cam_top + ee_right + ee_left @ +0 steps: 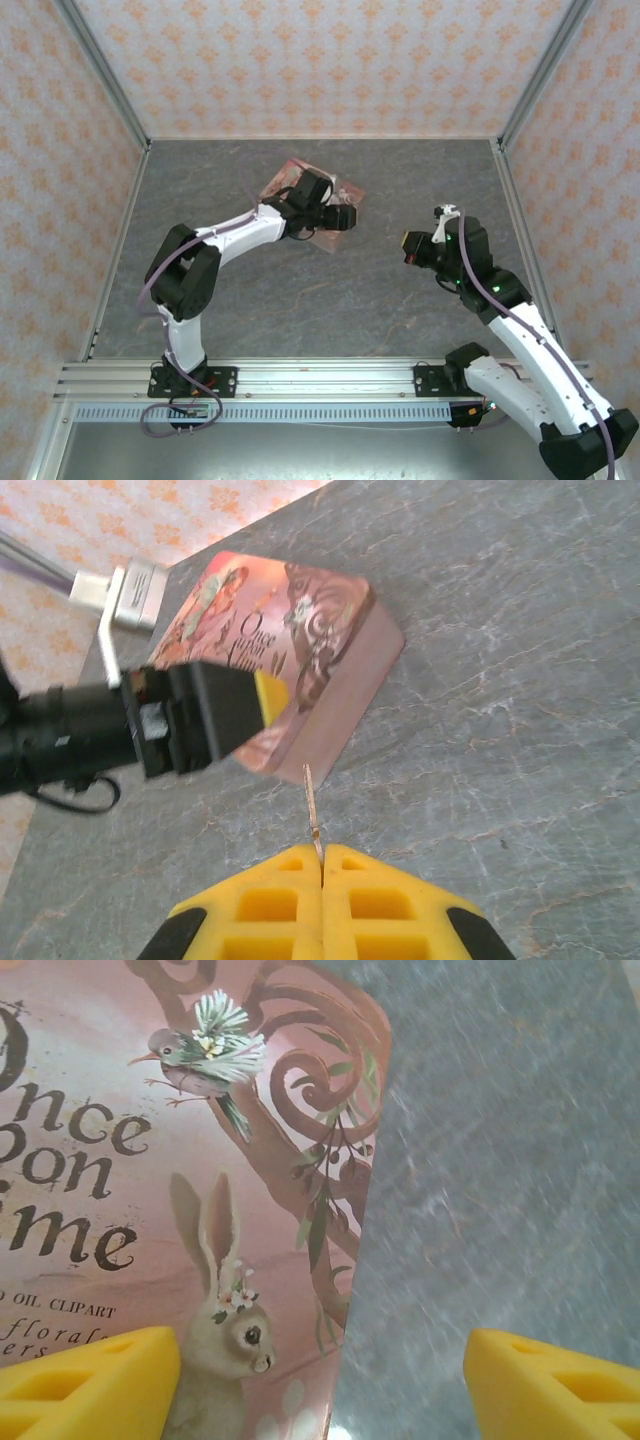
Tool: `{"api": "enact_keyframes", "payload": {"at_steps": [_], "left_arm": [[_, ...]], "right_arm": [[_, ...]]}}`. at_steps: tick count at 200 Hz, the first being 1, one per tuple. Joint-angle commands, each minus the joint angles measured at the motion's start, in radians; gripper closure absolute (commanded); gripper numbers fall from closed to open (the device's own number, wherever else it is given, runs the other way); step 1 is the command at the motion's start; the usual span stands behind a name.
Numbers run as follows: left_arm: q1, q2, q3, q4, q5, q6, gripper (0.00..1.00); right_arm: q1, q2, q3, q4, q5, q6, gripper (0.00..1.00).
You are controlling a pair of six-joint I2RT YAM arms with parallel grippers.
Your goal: Unlock the padlock with the key
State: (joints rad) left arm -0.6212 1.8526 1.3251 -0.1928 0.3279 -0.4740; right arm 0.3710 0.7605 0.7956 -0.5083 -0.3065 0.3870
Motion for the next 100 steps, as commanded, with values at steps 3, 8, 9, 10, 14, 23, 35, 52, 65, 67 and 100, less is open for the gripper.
{"api": "enact_keyframes", "payload": {"at_steps": [3, 8, 9, 10, 14, 23, 35, 52, 65, 67, 100], "left_arm": [[-0.068, -0.035, -0.080, -0.025, -0.020, -0.054, 0.24], [-0.082, -0.041, -0.090, -0.021, -0.025, -0.084, 0.24], [-0.085, -0.042, -0.092, -0.020, -0.026, -0.087, 0.24], [-0.087, -0.043, -0.093, -0.019, -0.027, -0.089, 0.24], [-0.099, -0.047, -0.098, -0.016, -0.028, -0.094, 0.24], [-0.122, -0.050, -0.106, -0.010, -0.035, -0.108, 0.24], [-0.146, -0.048, -0.108, 0.004, -0.035, -0.129, 0.24], [-0.166, -0.031, -0.095, 0.037, -0.021, -0.157, 0.24], [-0.169, -0.006, -0.063, 0.042, -0.014, -0.167, 0.24], [-0.169, -0.001, -0.056, 0.040, -0.012, -0.168, 0.24], [-0.172, 0.097, 0.064, 0.021, 0.021, -0.161, 0.24]], "right_arm": [[-0.053, -0.022, -0.002, -0.035, -0.060, -0.032, 1.00], [-0.061, -0.024, -0.002, -0.035, -0.064, -0.035, 1.00], [-0.063, -0.024, -0.002, -0.035, -0.065, -0.035, 1.00], [-0.065, -0.024, -0.002, -0.035, -0.067, -0.035, 1.00], [-0.069, -0.025, -0.003, -0.035, -0.071, -0.039, 1.00], [-0.078, -0.025, -0.004, -0.033, -0.078, -0.048, 1.00], [-0.082, -0.027, -0.009, -0.022, -0.083, -0.055, 1.00], [-0.083, -0.027, -0.023, 0.004, -0.094, -0.057, 1.00], [-0.082, -0.027, -0.032, 0.014, -0.097, -0.053, 1.00], [-0.083, -0.027, -0.033, 0.015, -0.097, -0.052, 1.00], [-0.083, -0.027, -0.038, -0.006, -0.071, -0.052, 1.00]]}}
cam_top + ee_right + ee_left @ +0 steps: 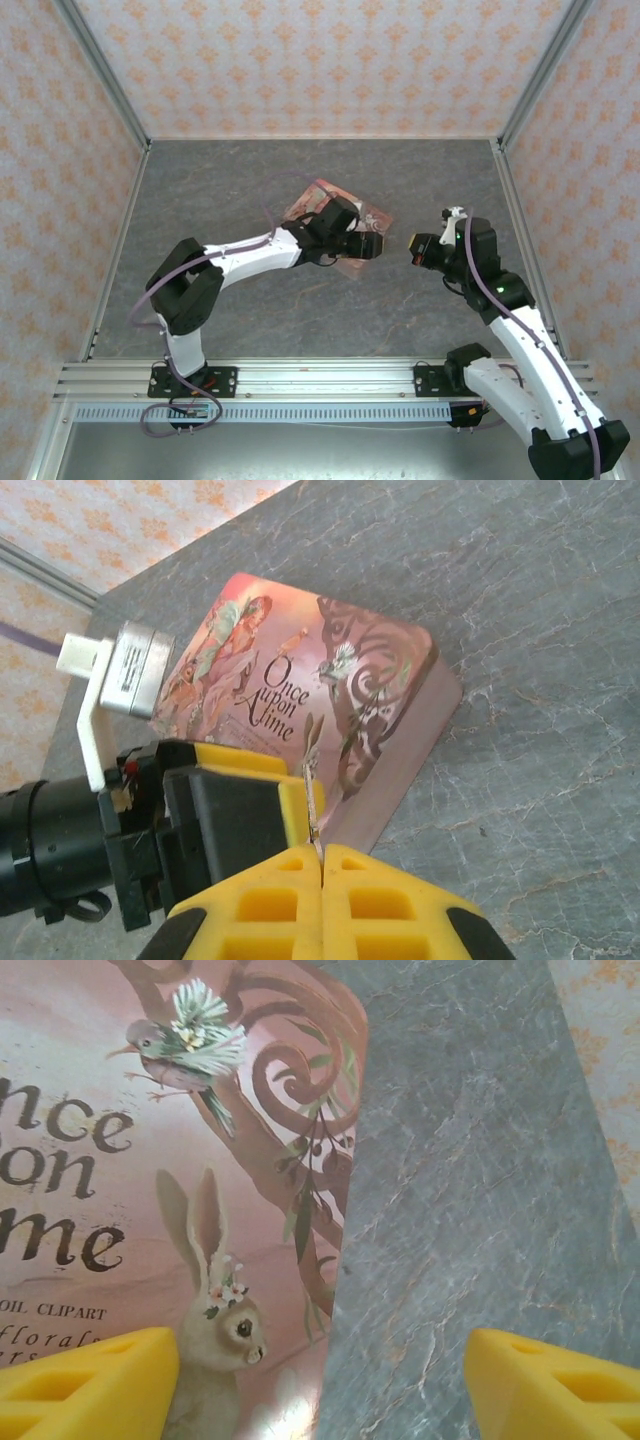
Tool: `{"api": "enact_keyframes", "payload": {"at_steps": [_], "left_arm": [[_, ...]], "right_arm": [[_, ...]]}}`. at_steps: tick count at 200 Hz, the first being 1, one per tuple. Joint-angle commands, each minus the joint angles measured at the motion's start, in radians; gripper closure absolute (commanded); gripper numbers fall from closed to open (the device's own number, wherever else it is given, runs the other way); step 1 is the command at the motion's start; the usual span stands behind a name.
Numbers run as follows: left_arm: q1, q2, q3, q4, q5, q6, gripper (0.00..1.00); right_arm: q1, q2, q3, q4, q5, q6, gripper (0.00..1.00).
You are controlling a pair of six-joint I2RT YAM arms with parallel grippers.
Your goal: Unlock the padlock with the key
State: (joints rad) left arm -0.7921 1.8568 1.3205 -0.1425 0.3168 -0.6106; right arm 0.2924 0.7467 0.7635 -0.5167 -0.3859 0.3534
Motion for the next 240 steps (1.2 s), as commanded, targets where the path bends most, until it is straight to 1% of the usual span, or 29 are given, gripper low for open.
{"api": "enact_keyframes", "payload": {"at_steps": [1, 27, 50, 75, 93, 103, 106, 141, 173, 187, 211, 240], "left_arm": [[0.000, 0.096, 0.071, -0.029, 0.032, -0.025, 0.24], [0.001, 0.130, 0.155, -0.064, 0.028, 0.005, 0.24], [0.006, 0.119, 0.204, -0.087, 0.024, 0.033, 0.24], [0.025, 0.059, 0.203, -0.085, 0.008, 0.058, 0.23], [0.046, -0.041, 0.170, -0.083, -0.011, 0.071, 0.22], [0.059, -0.092, 0.135, -0.076, -0.025, 0.071, 0.22], [0.063, -0.107, 0.122, -0.074, -0.029, 0.096, 0.22], [0.112, -0.300, -0.057, -0.048, -0.060, 0.150, 0.20], [0.157, -0.465, -0.269, 0.018, -0.069, 0.182, 0.19], [0.179, -0.523, -0.364, 0.071, -0.059, 0.175, 0.17], [0.218, -0.576, -0.501, 0.170, -0.020, 0.150, 0.16], [0.237, -0.572, -0.624, 0.302, 0.022, 0.114, 0.16]], "right_arm": [[-0.004, -0.013, -0.006, 0.002, 0.007, -0.019, 1.00], [-0.003, -0.018, -0.005, -0.017, 0.013, -0.032, 1.00], [-0.003, -0.021, -0.019, -0.006, 0.008, -0.031, 1.00], [-0.005, -0.021, -0.041, 0.031, -0.021, -0.021, 1.00], [-0.004, -0.018, -0.059, 0.063, -0.043, -0.009, 1.00], [-0.004, -0.014, -0.072, 0.087, -0.063, 0.000, 1.00], [-0.004, -0.013, -0.076, 0.096, -0.071, 0.003, 1.00], [-0.003, 0.026, -0.122, 0.215, -0.150, 0.062, 1.00], [-0.002, 0.112, -0.186, 0.469, -0.260, 0.186, 1.00], [0.001, 0.166, -0.185, 0.541, -0.293, 0.212, 1.00], [0.027, 0.263, -0.158, 0.597, -0.308, 0.217, 1.00], [0.051, 0.394, -0.126, 0.684, -0.334, 0.221, 1.00]]}}
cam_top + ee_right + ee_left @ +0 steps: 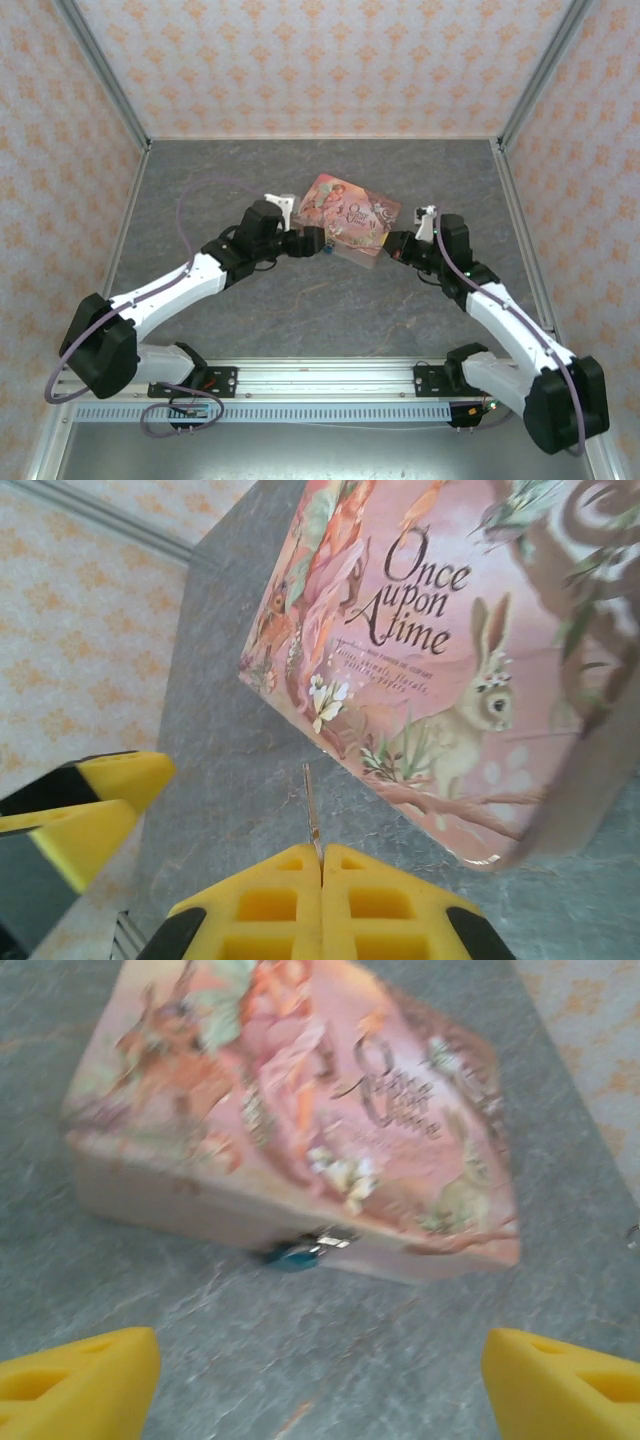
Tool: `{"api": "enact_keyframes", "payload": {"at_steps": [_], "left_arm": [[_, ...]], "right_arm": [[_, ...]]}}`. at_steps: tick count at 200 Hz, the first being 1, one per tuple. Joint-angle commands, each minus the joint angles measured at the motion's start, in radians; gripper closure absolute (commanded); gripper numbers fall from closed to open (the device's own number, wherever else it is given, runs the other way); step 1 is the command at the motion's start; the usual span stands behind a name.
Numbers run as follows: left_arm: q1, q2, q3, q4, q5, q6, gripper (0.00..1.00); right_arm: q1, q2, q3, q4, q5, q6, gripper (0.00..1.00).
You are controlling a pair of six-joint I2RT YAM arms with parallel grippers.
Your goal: Unlock the padlock with the key
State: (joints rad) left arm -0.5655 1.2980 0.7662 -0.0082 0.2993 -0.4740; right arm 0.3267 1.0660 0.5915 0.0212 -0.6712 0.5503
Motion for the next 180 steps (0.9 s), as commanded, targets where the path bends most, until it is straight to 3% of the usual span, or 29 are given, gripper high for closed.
{"api": "enact_keyframes", "payload": {"at_steps": [1, 88, 137, 180], "left_arm": [[0.011, -0.011, -0.074, 0.171, 0.040, -0.024, 0.16], [0.011, 0.136, -0.181, 0.426, 0.073, -0.055, 0.16], [0.009, 0.201, -0.172, 0.483, 0.090, -0.090, 0.17], [-0.008, 0.254, -0.156, 0.512, 0.093, -0.089, 0.19]], "right_arm": [[0.018, 0.079, 0.047, 0.150, -0.049, 0.025, 1.00], [0.020, 0.388, 0.112, 0.352, -0.071, 0.028, 1.00], [0.019, 0.444, 0.093, 0.392, -0.067, 0.020, 1.00], [0.019, 0.462, 0.082, 0.325, -0.060, -0.015, 1.00]]}}
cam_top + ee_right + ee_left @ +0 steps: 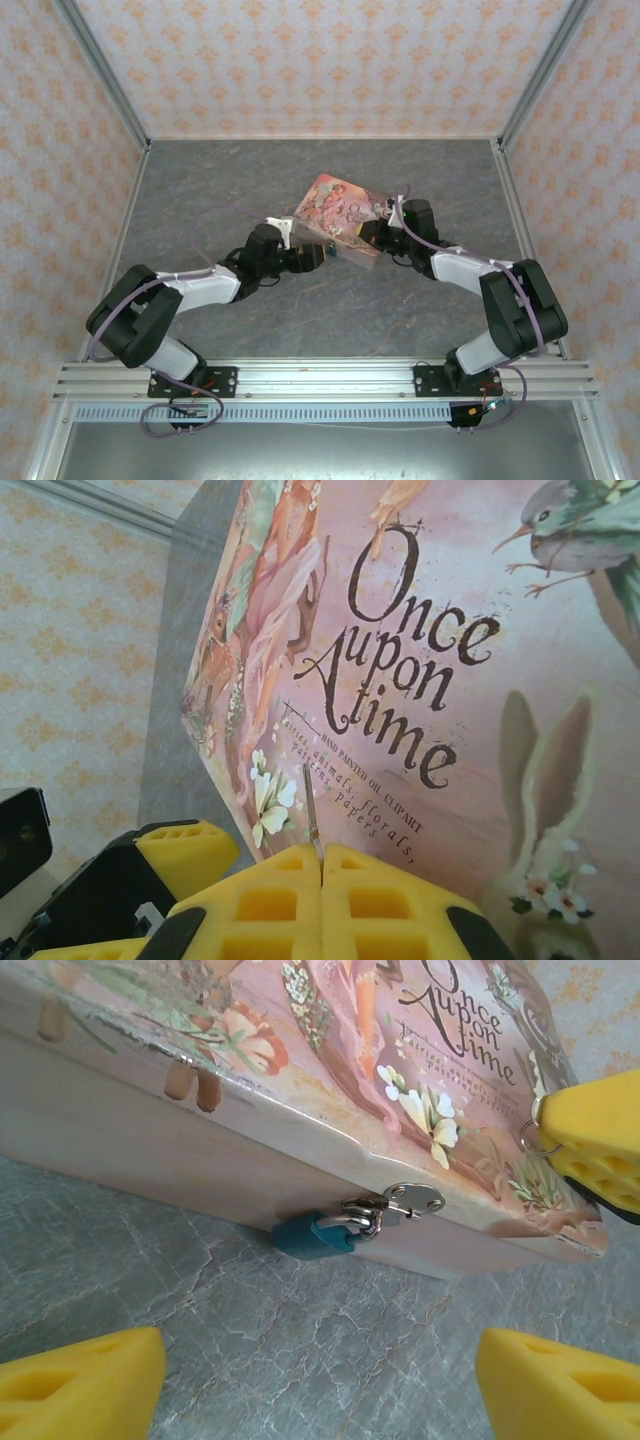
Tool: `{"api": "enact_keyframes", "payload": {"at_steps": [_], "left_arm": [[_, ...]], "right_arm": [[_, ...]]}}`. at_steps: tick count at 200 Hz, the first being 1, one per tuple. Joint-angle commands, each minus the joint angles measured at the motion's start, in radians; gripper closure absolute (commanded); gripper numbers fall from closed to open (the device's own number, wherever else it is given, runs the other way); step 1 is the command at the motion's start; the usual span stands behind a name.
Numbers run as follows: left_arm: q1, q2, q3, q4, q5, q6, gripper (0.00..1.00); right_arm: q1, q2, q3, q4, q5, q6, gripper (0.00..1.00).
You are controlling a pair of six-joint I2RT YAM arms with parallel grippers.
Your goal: Unlock the padlock with the key
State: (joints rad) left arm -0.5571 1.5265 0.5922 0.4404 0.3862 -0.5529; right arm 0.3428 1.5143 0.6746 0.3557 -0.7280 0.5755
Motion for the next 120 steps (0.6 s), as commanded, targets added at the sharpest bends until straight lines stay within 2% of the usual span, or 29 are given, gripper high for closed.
{"api": "enact_keyframes", "payload": {"at_steps": [1, 120], "left_arm": [[-0.017, 0.027, 0.018, 0.065, 0.006, -0.010, 0.19], [-0.080, 0.177, 0.088, 0.142, -0.051, 0.042, 0.26]], "right_arm": [[0.003, 0.013, -0.001, -0.012, -0.003, -0.043, 1.00], [0.004, -0.017, -0.012, -0.101, 0.009, -0.099, 1.00]]}}
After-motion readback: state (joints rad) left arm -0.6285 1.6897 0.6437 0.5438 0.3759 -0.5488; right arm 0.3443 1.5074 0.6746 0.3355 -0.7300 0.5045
